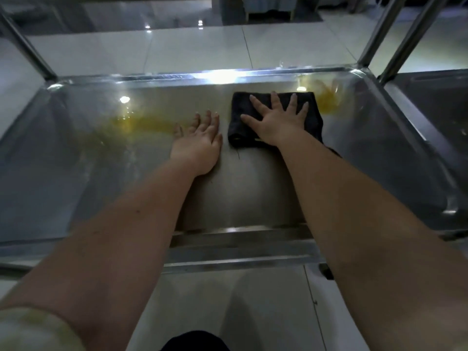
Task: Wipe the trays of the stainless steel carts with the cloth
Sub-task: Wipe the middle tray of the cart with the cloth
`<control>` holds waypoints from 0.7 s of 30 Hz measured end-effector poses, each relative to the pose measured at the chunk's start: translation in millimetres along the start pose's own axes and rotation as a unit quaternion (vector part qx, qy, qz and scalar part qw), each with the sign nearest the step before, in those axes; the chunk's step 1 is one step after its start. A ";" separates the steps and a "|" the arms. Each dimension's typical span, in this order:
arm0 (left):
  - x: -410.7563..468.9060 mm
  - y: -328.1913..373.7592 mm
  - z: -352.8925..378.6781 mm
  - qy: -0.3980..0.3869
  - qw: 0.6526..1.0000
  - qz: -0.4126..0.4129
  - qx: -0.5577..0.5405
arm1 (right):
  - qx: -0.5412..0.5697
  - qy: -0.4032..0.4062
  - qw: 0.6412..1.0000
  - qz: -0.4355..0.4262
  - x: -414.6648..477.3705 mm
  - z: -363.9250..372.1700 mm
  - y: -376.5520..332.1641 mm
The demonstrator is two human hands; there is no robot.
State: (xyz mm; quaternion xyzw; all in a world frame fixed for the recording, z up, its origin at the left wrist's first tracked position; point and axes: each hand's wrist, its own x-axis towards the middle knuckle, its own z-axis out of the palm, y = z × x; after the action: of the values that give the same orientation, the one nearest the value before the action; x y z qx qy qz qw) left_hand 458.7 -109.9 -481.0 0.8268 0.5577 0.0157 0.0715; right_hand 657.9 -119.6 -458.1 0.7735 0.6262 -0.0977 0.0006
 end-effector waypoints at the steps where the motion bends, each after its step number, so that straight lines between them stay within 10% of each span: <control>1: 0.8 -1.4 -0.1 -0.001 1.000 -0.002 -0.002 | 0.001 0.001 1.000 0.002 6.0 -0.3 -1.5; 13: -0.2 -0.1 2.0 -0.002 1.000 -0.011 0.019 | -0.008 -0.046 0.990 -0.130 -157.7 36.9 31.3; 21: -5.2 2.3 -0.7 0.004 1.000 -0.016 -0.003 | -0.029 0.012 0.999 -0.035 -8.7 13.0 -6.2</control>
State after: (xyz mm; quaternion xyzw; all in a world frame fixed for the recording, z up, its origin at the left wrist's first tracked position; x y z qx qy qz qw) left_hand 458.8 -115.5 -479.8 0.8176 0.5709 0.0199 0.0723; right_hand 648.2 -128.3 -468.8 0.7519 0.6554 -0.0703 0.0123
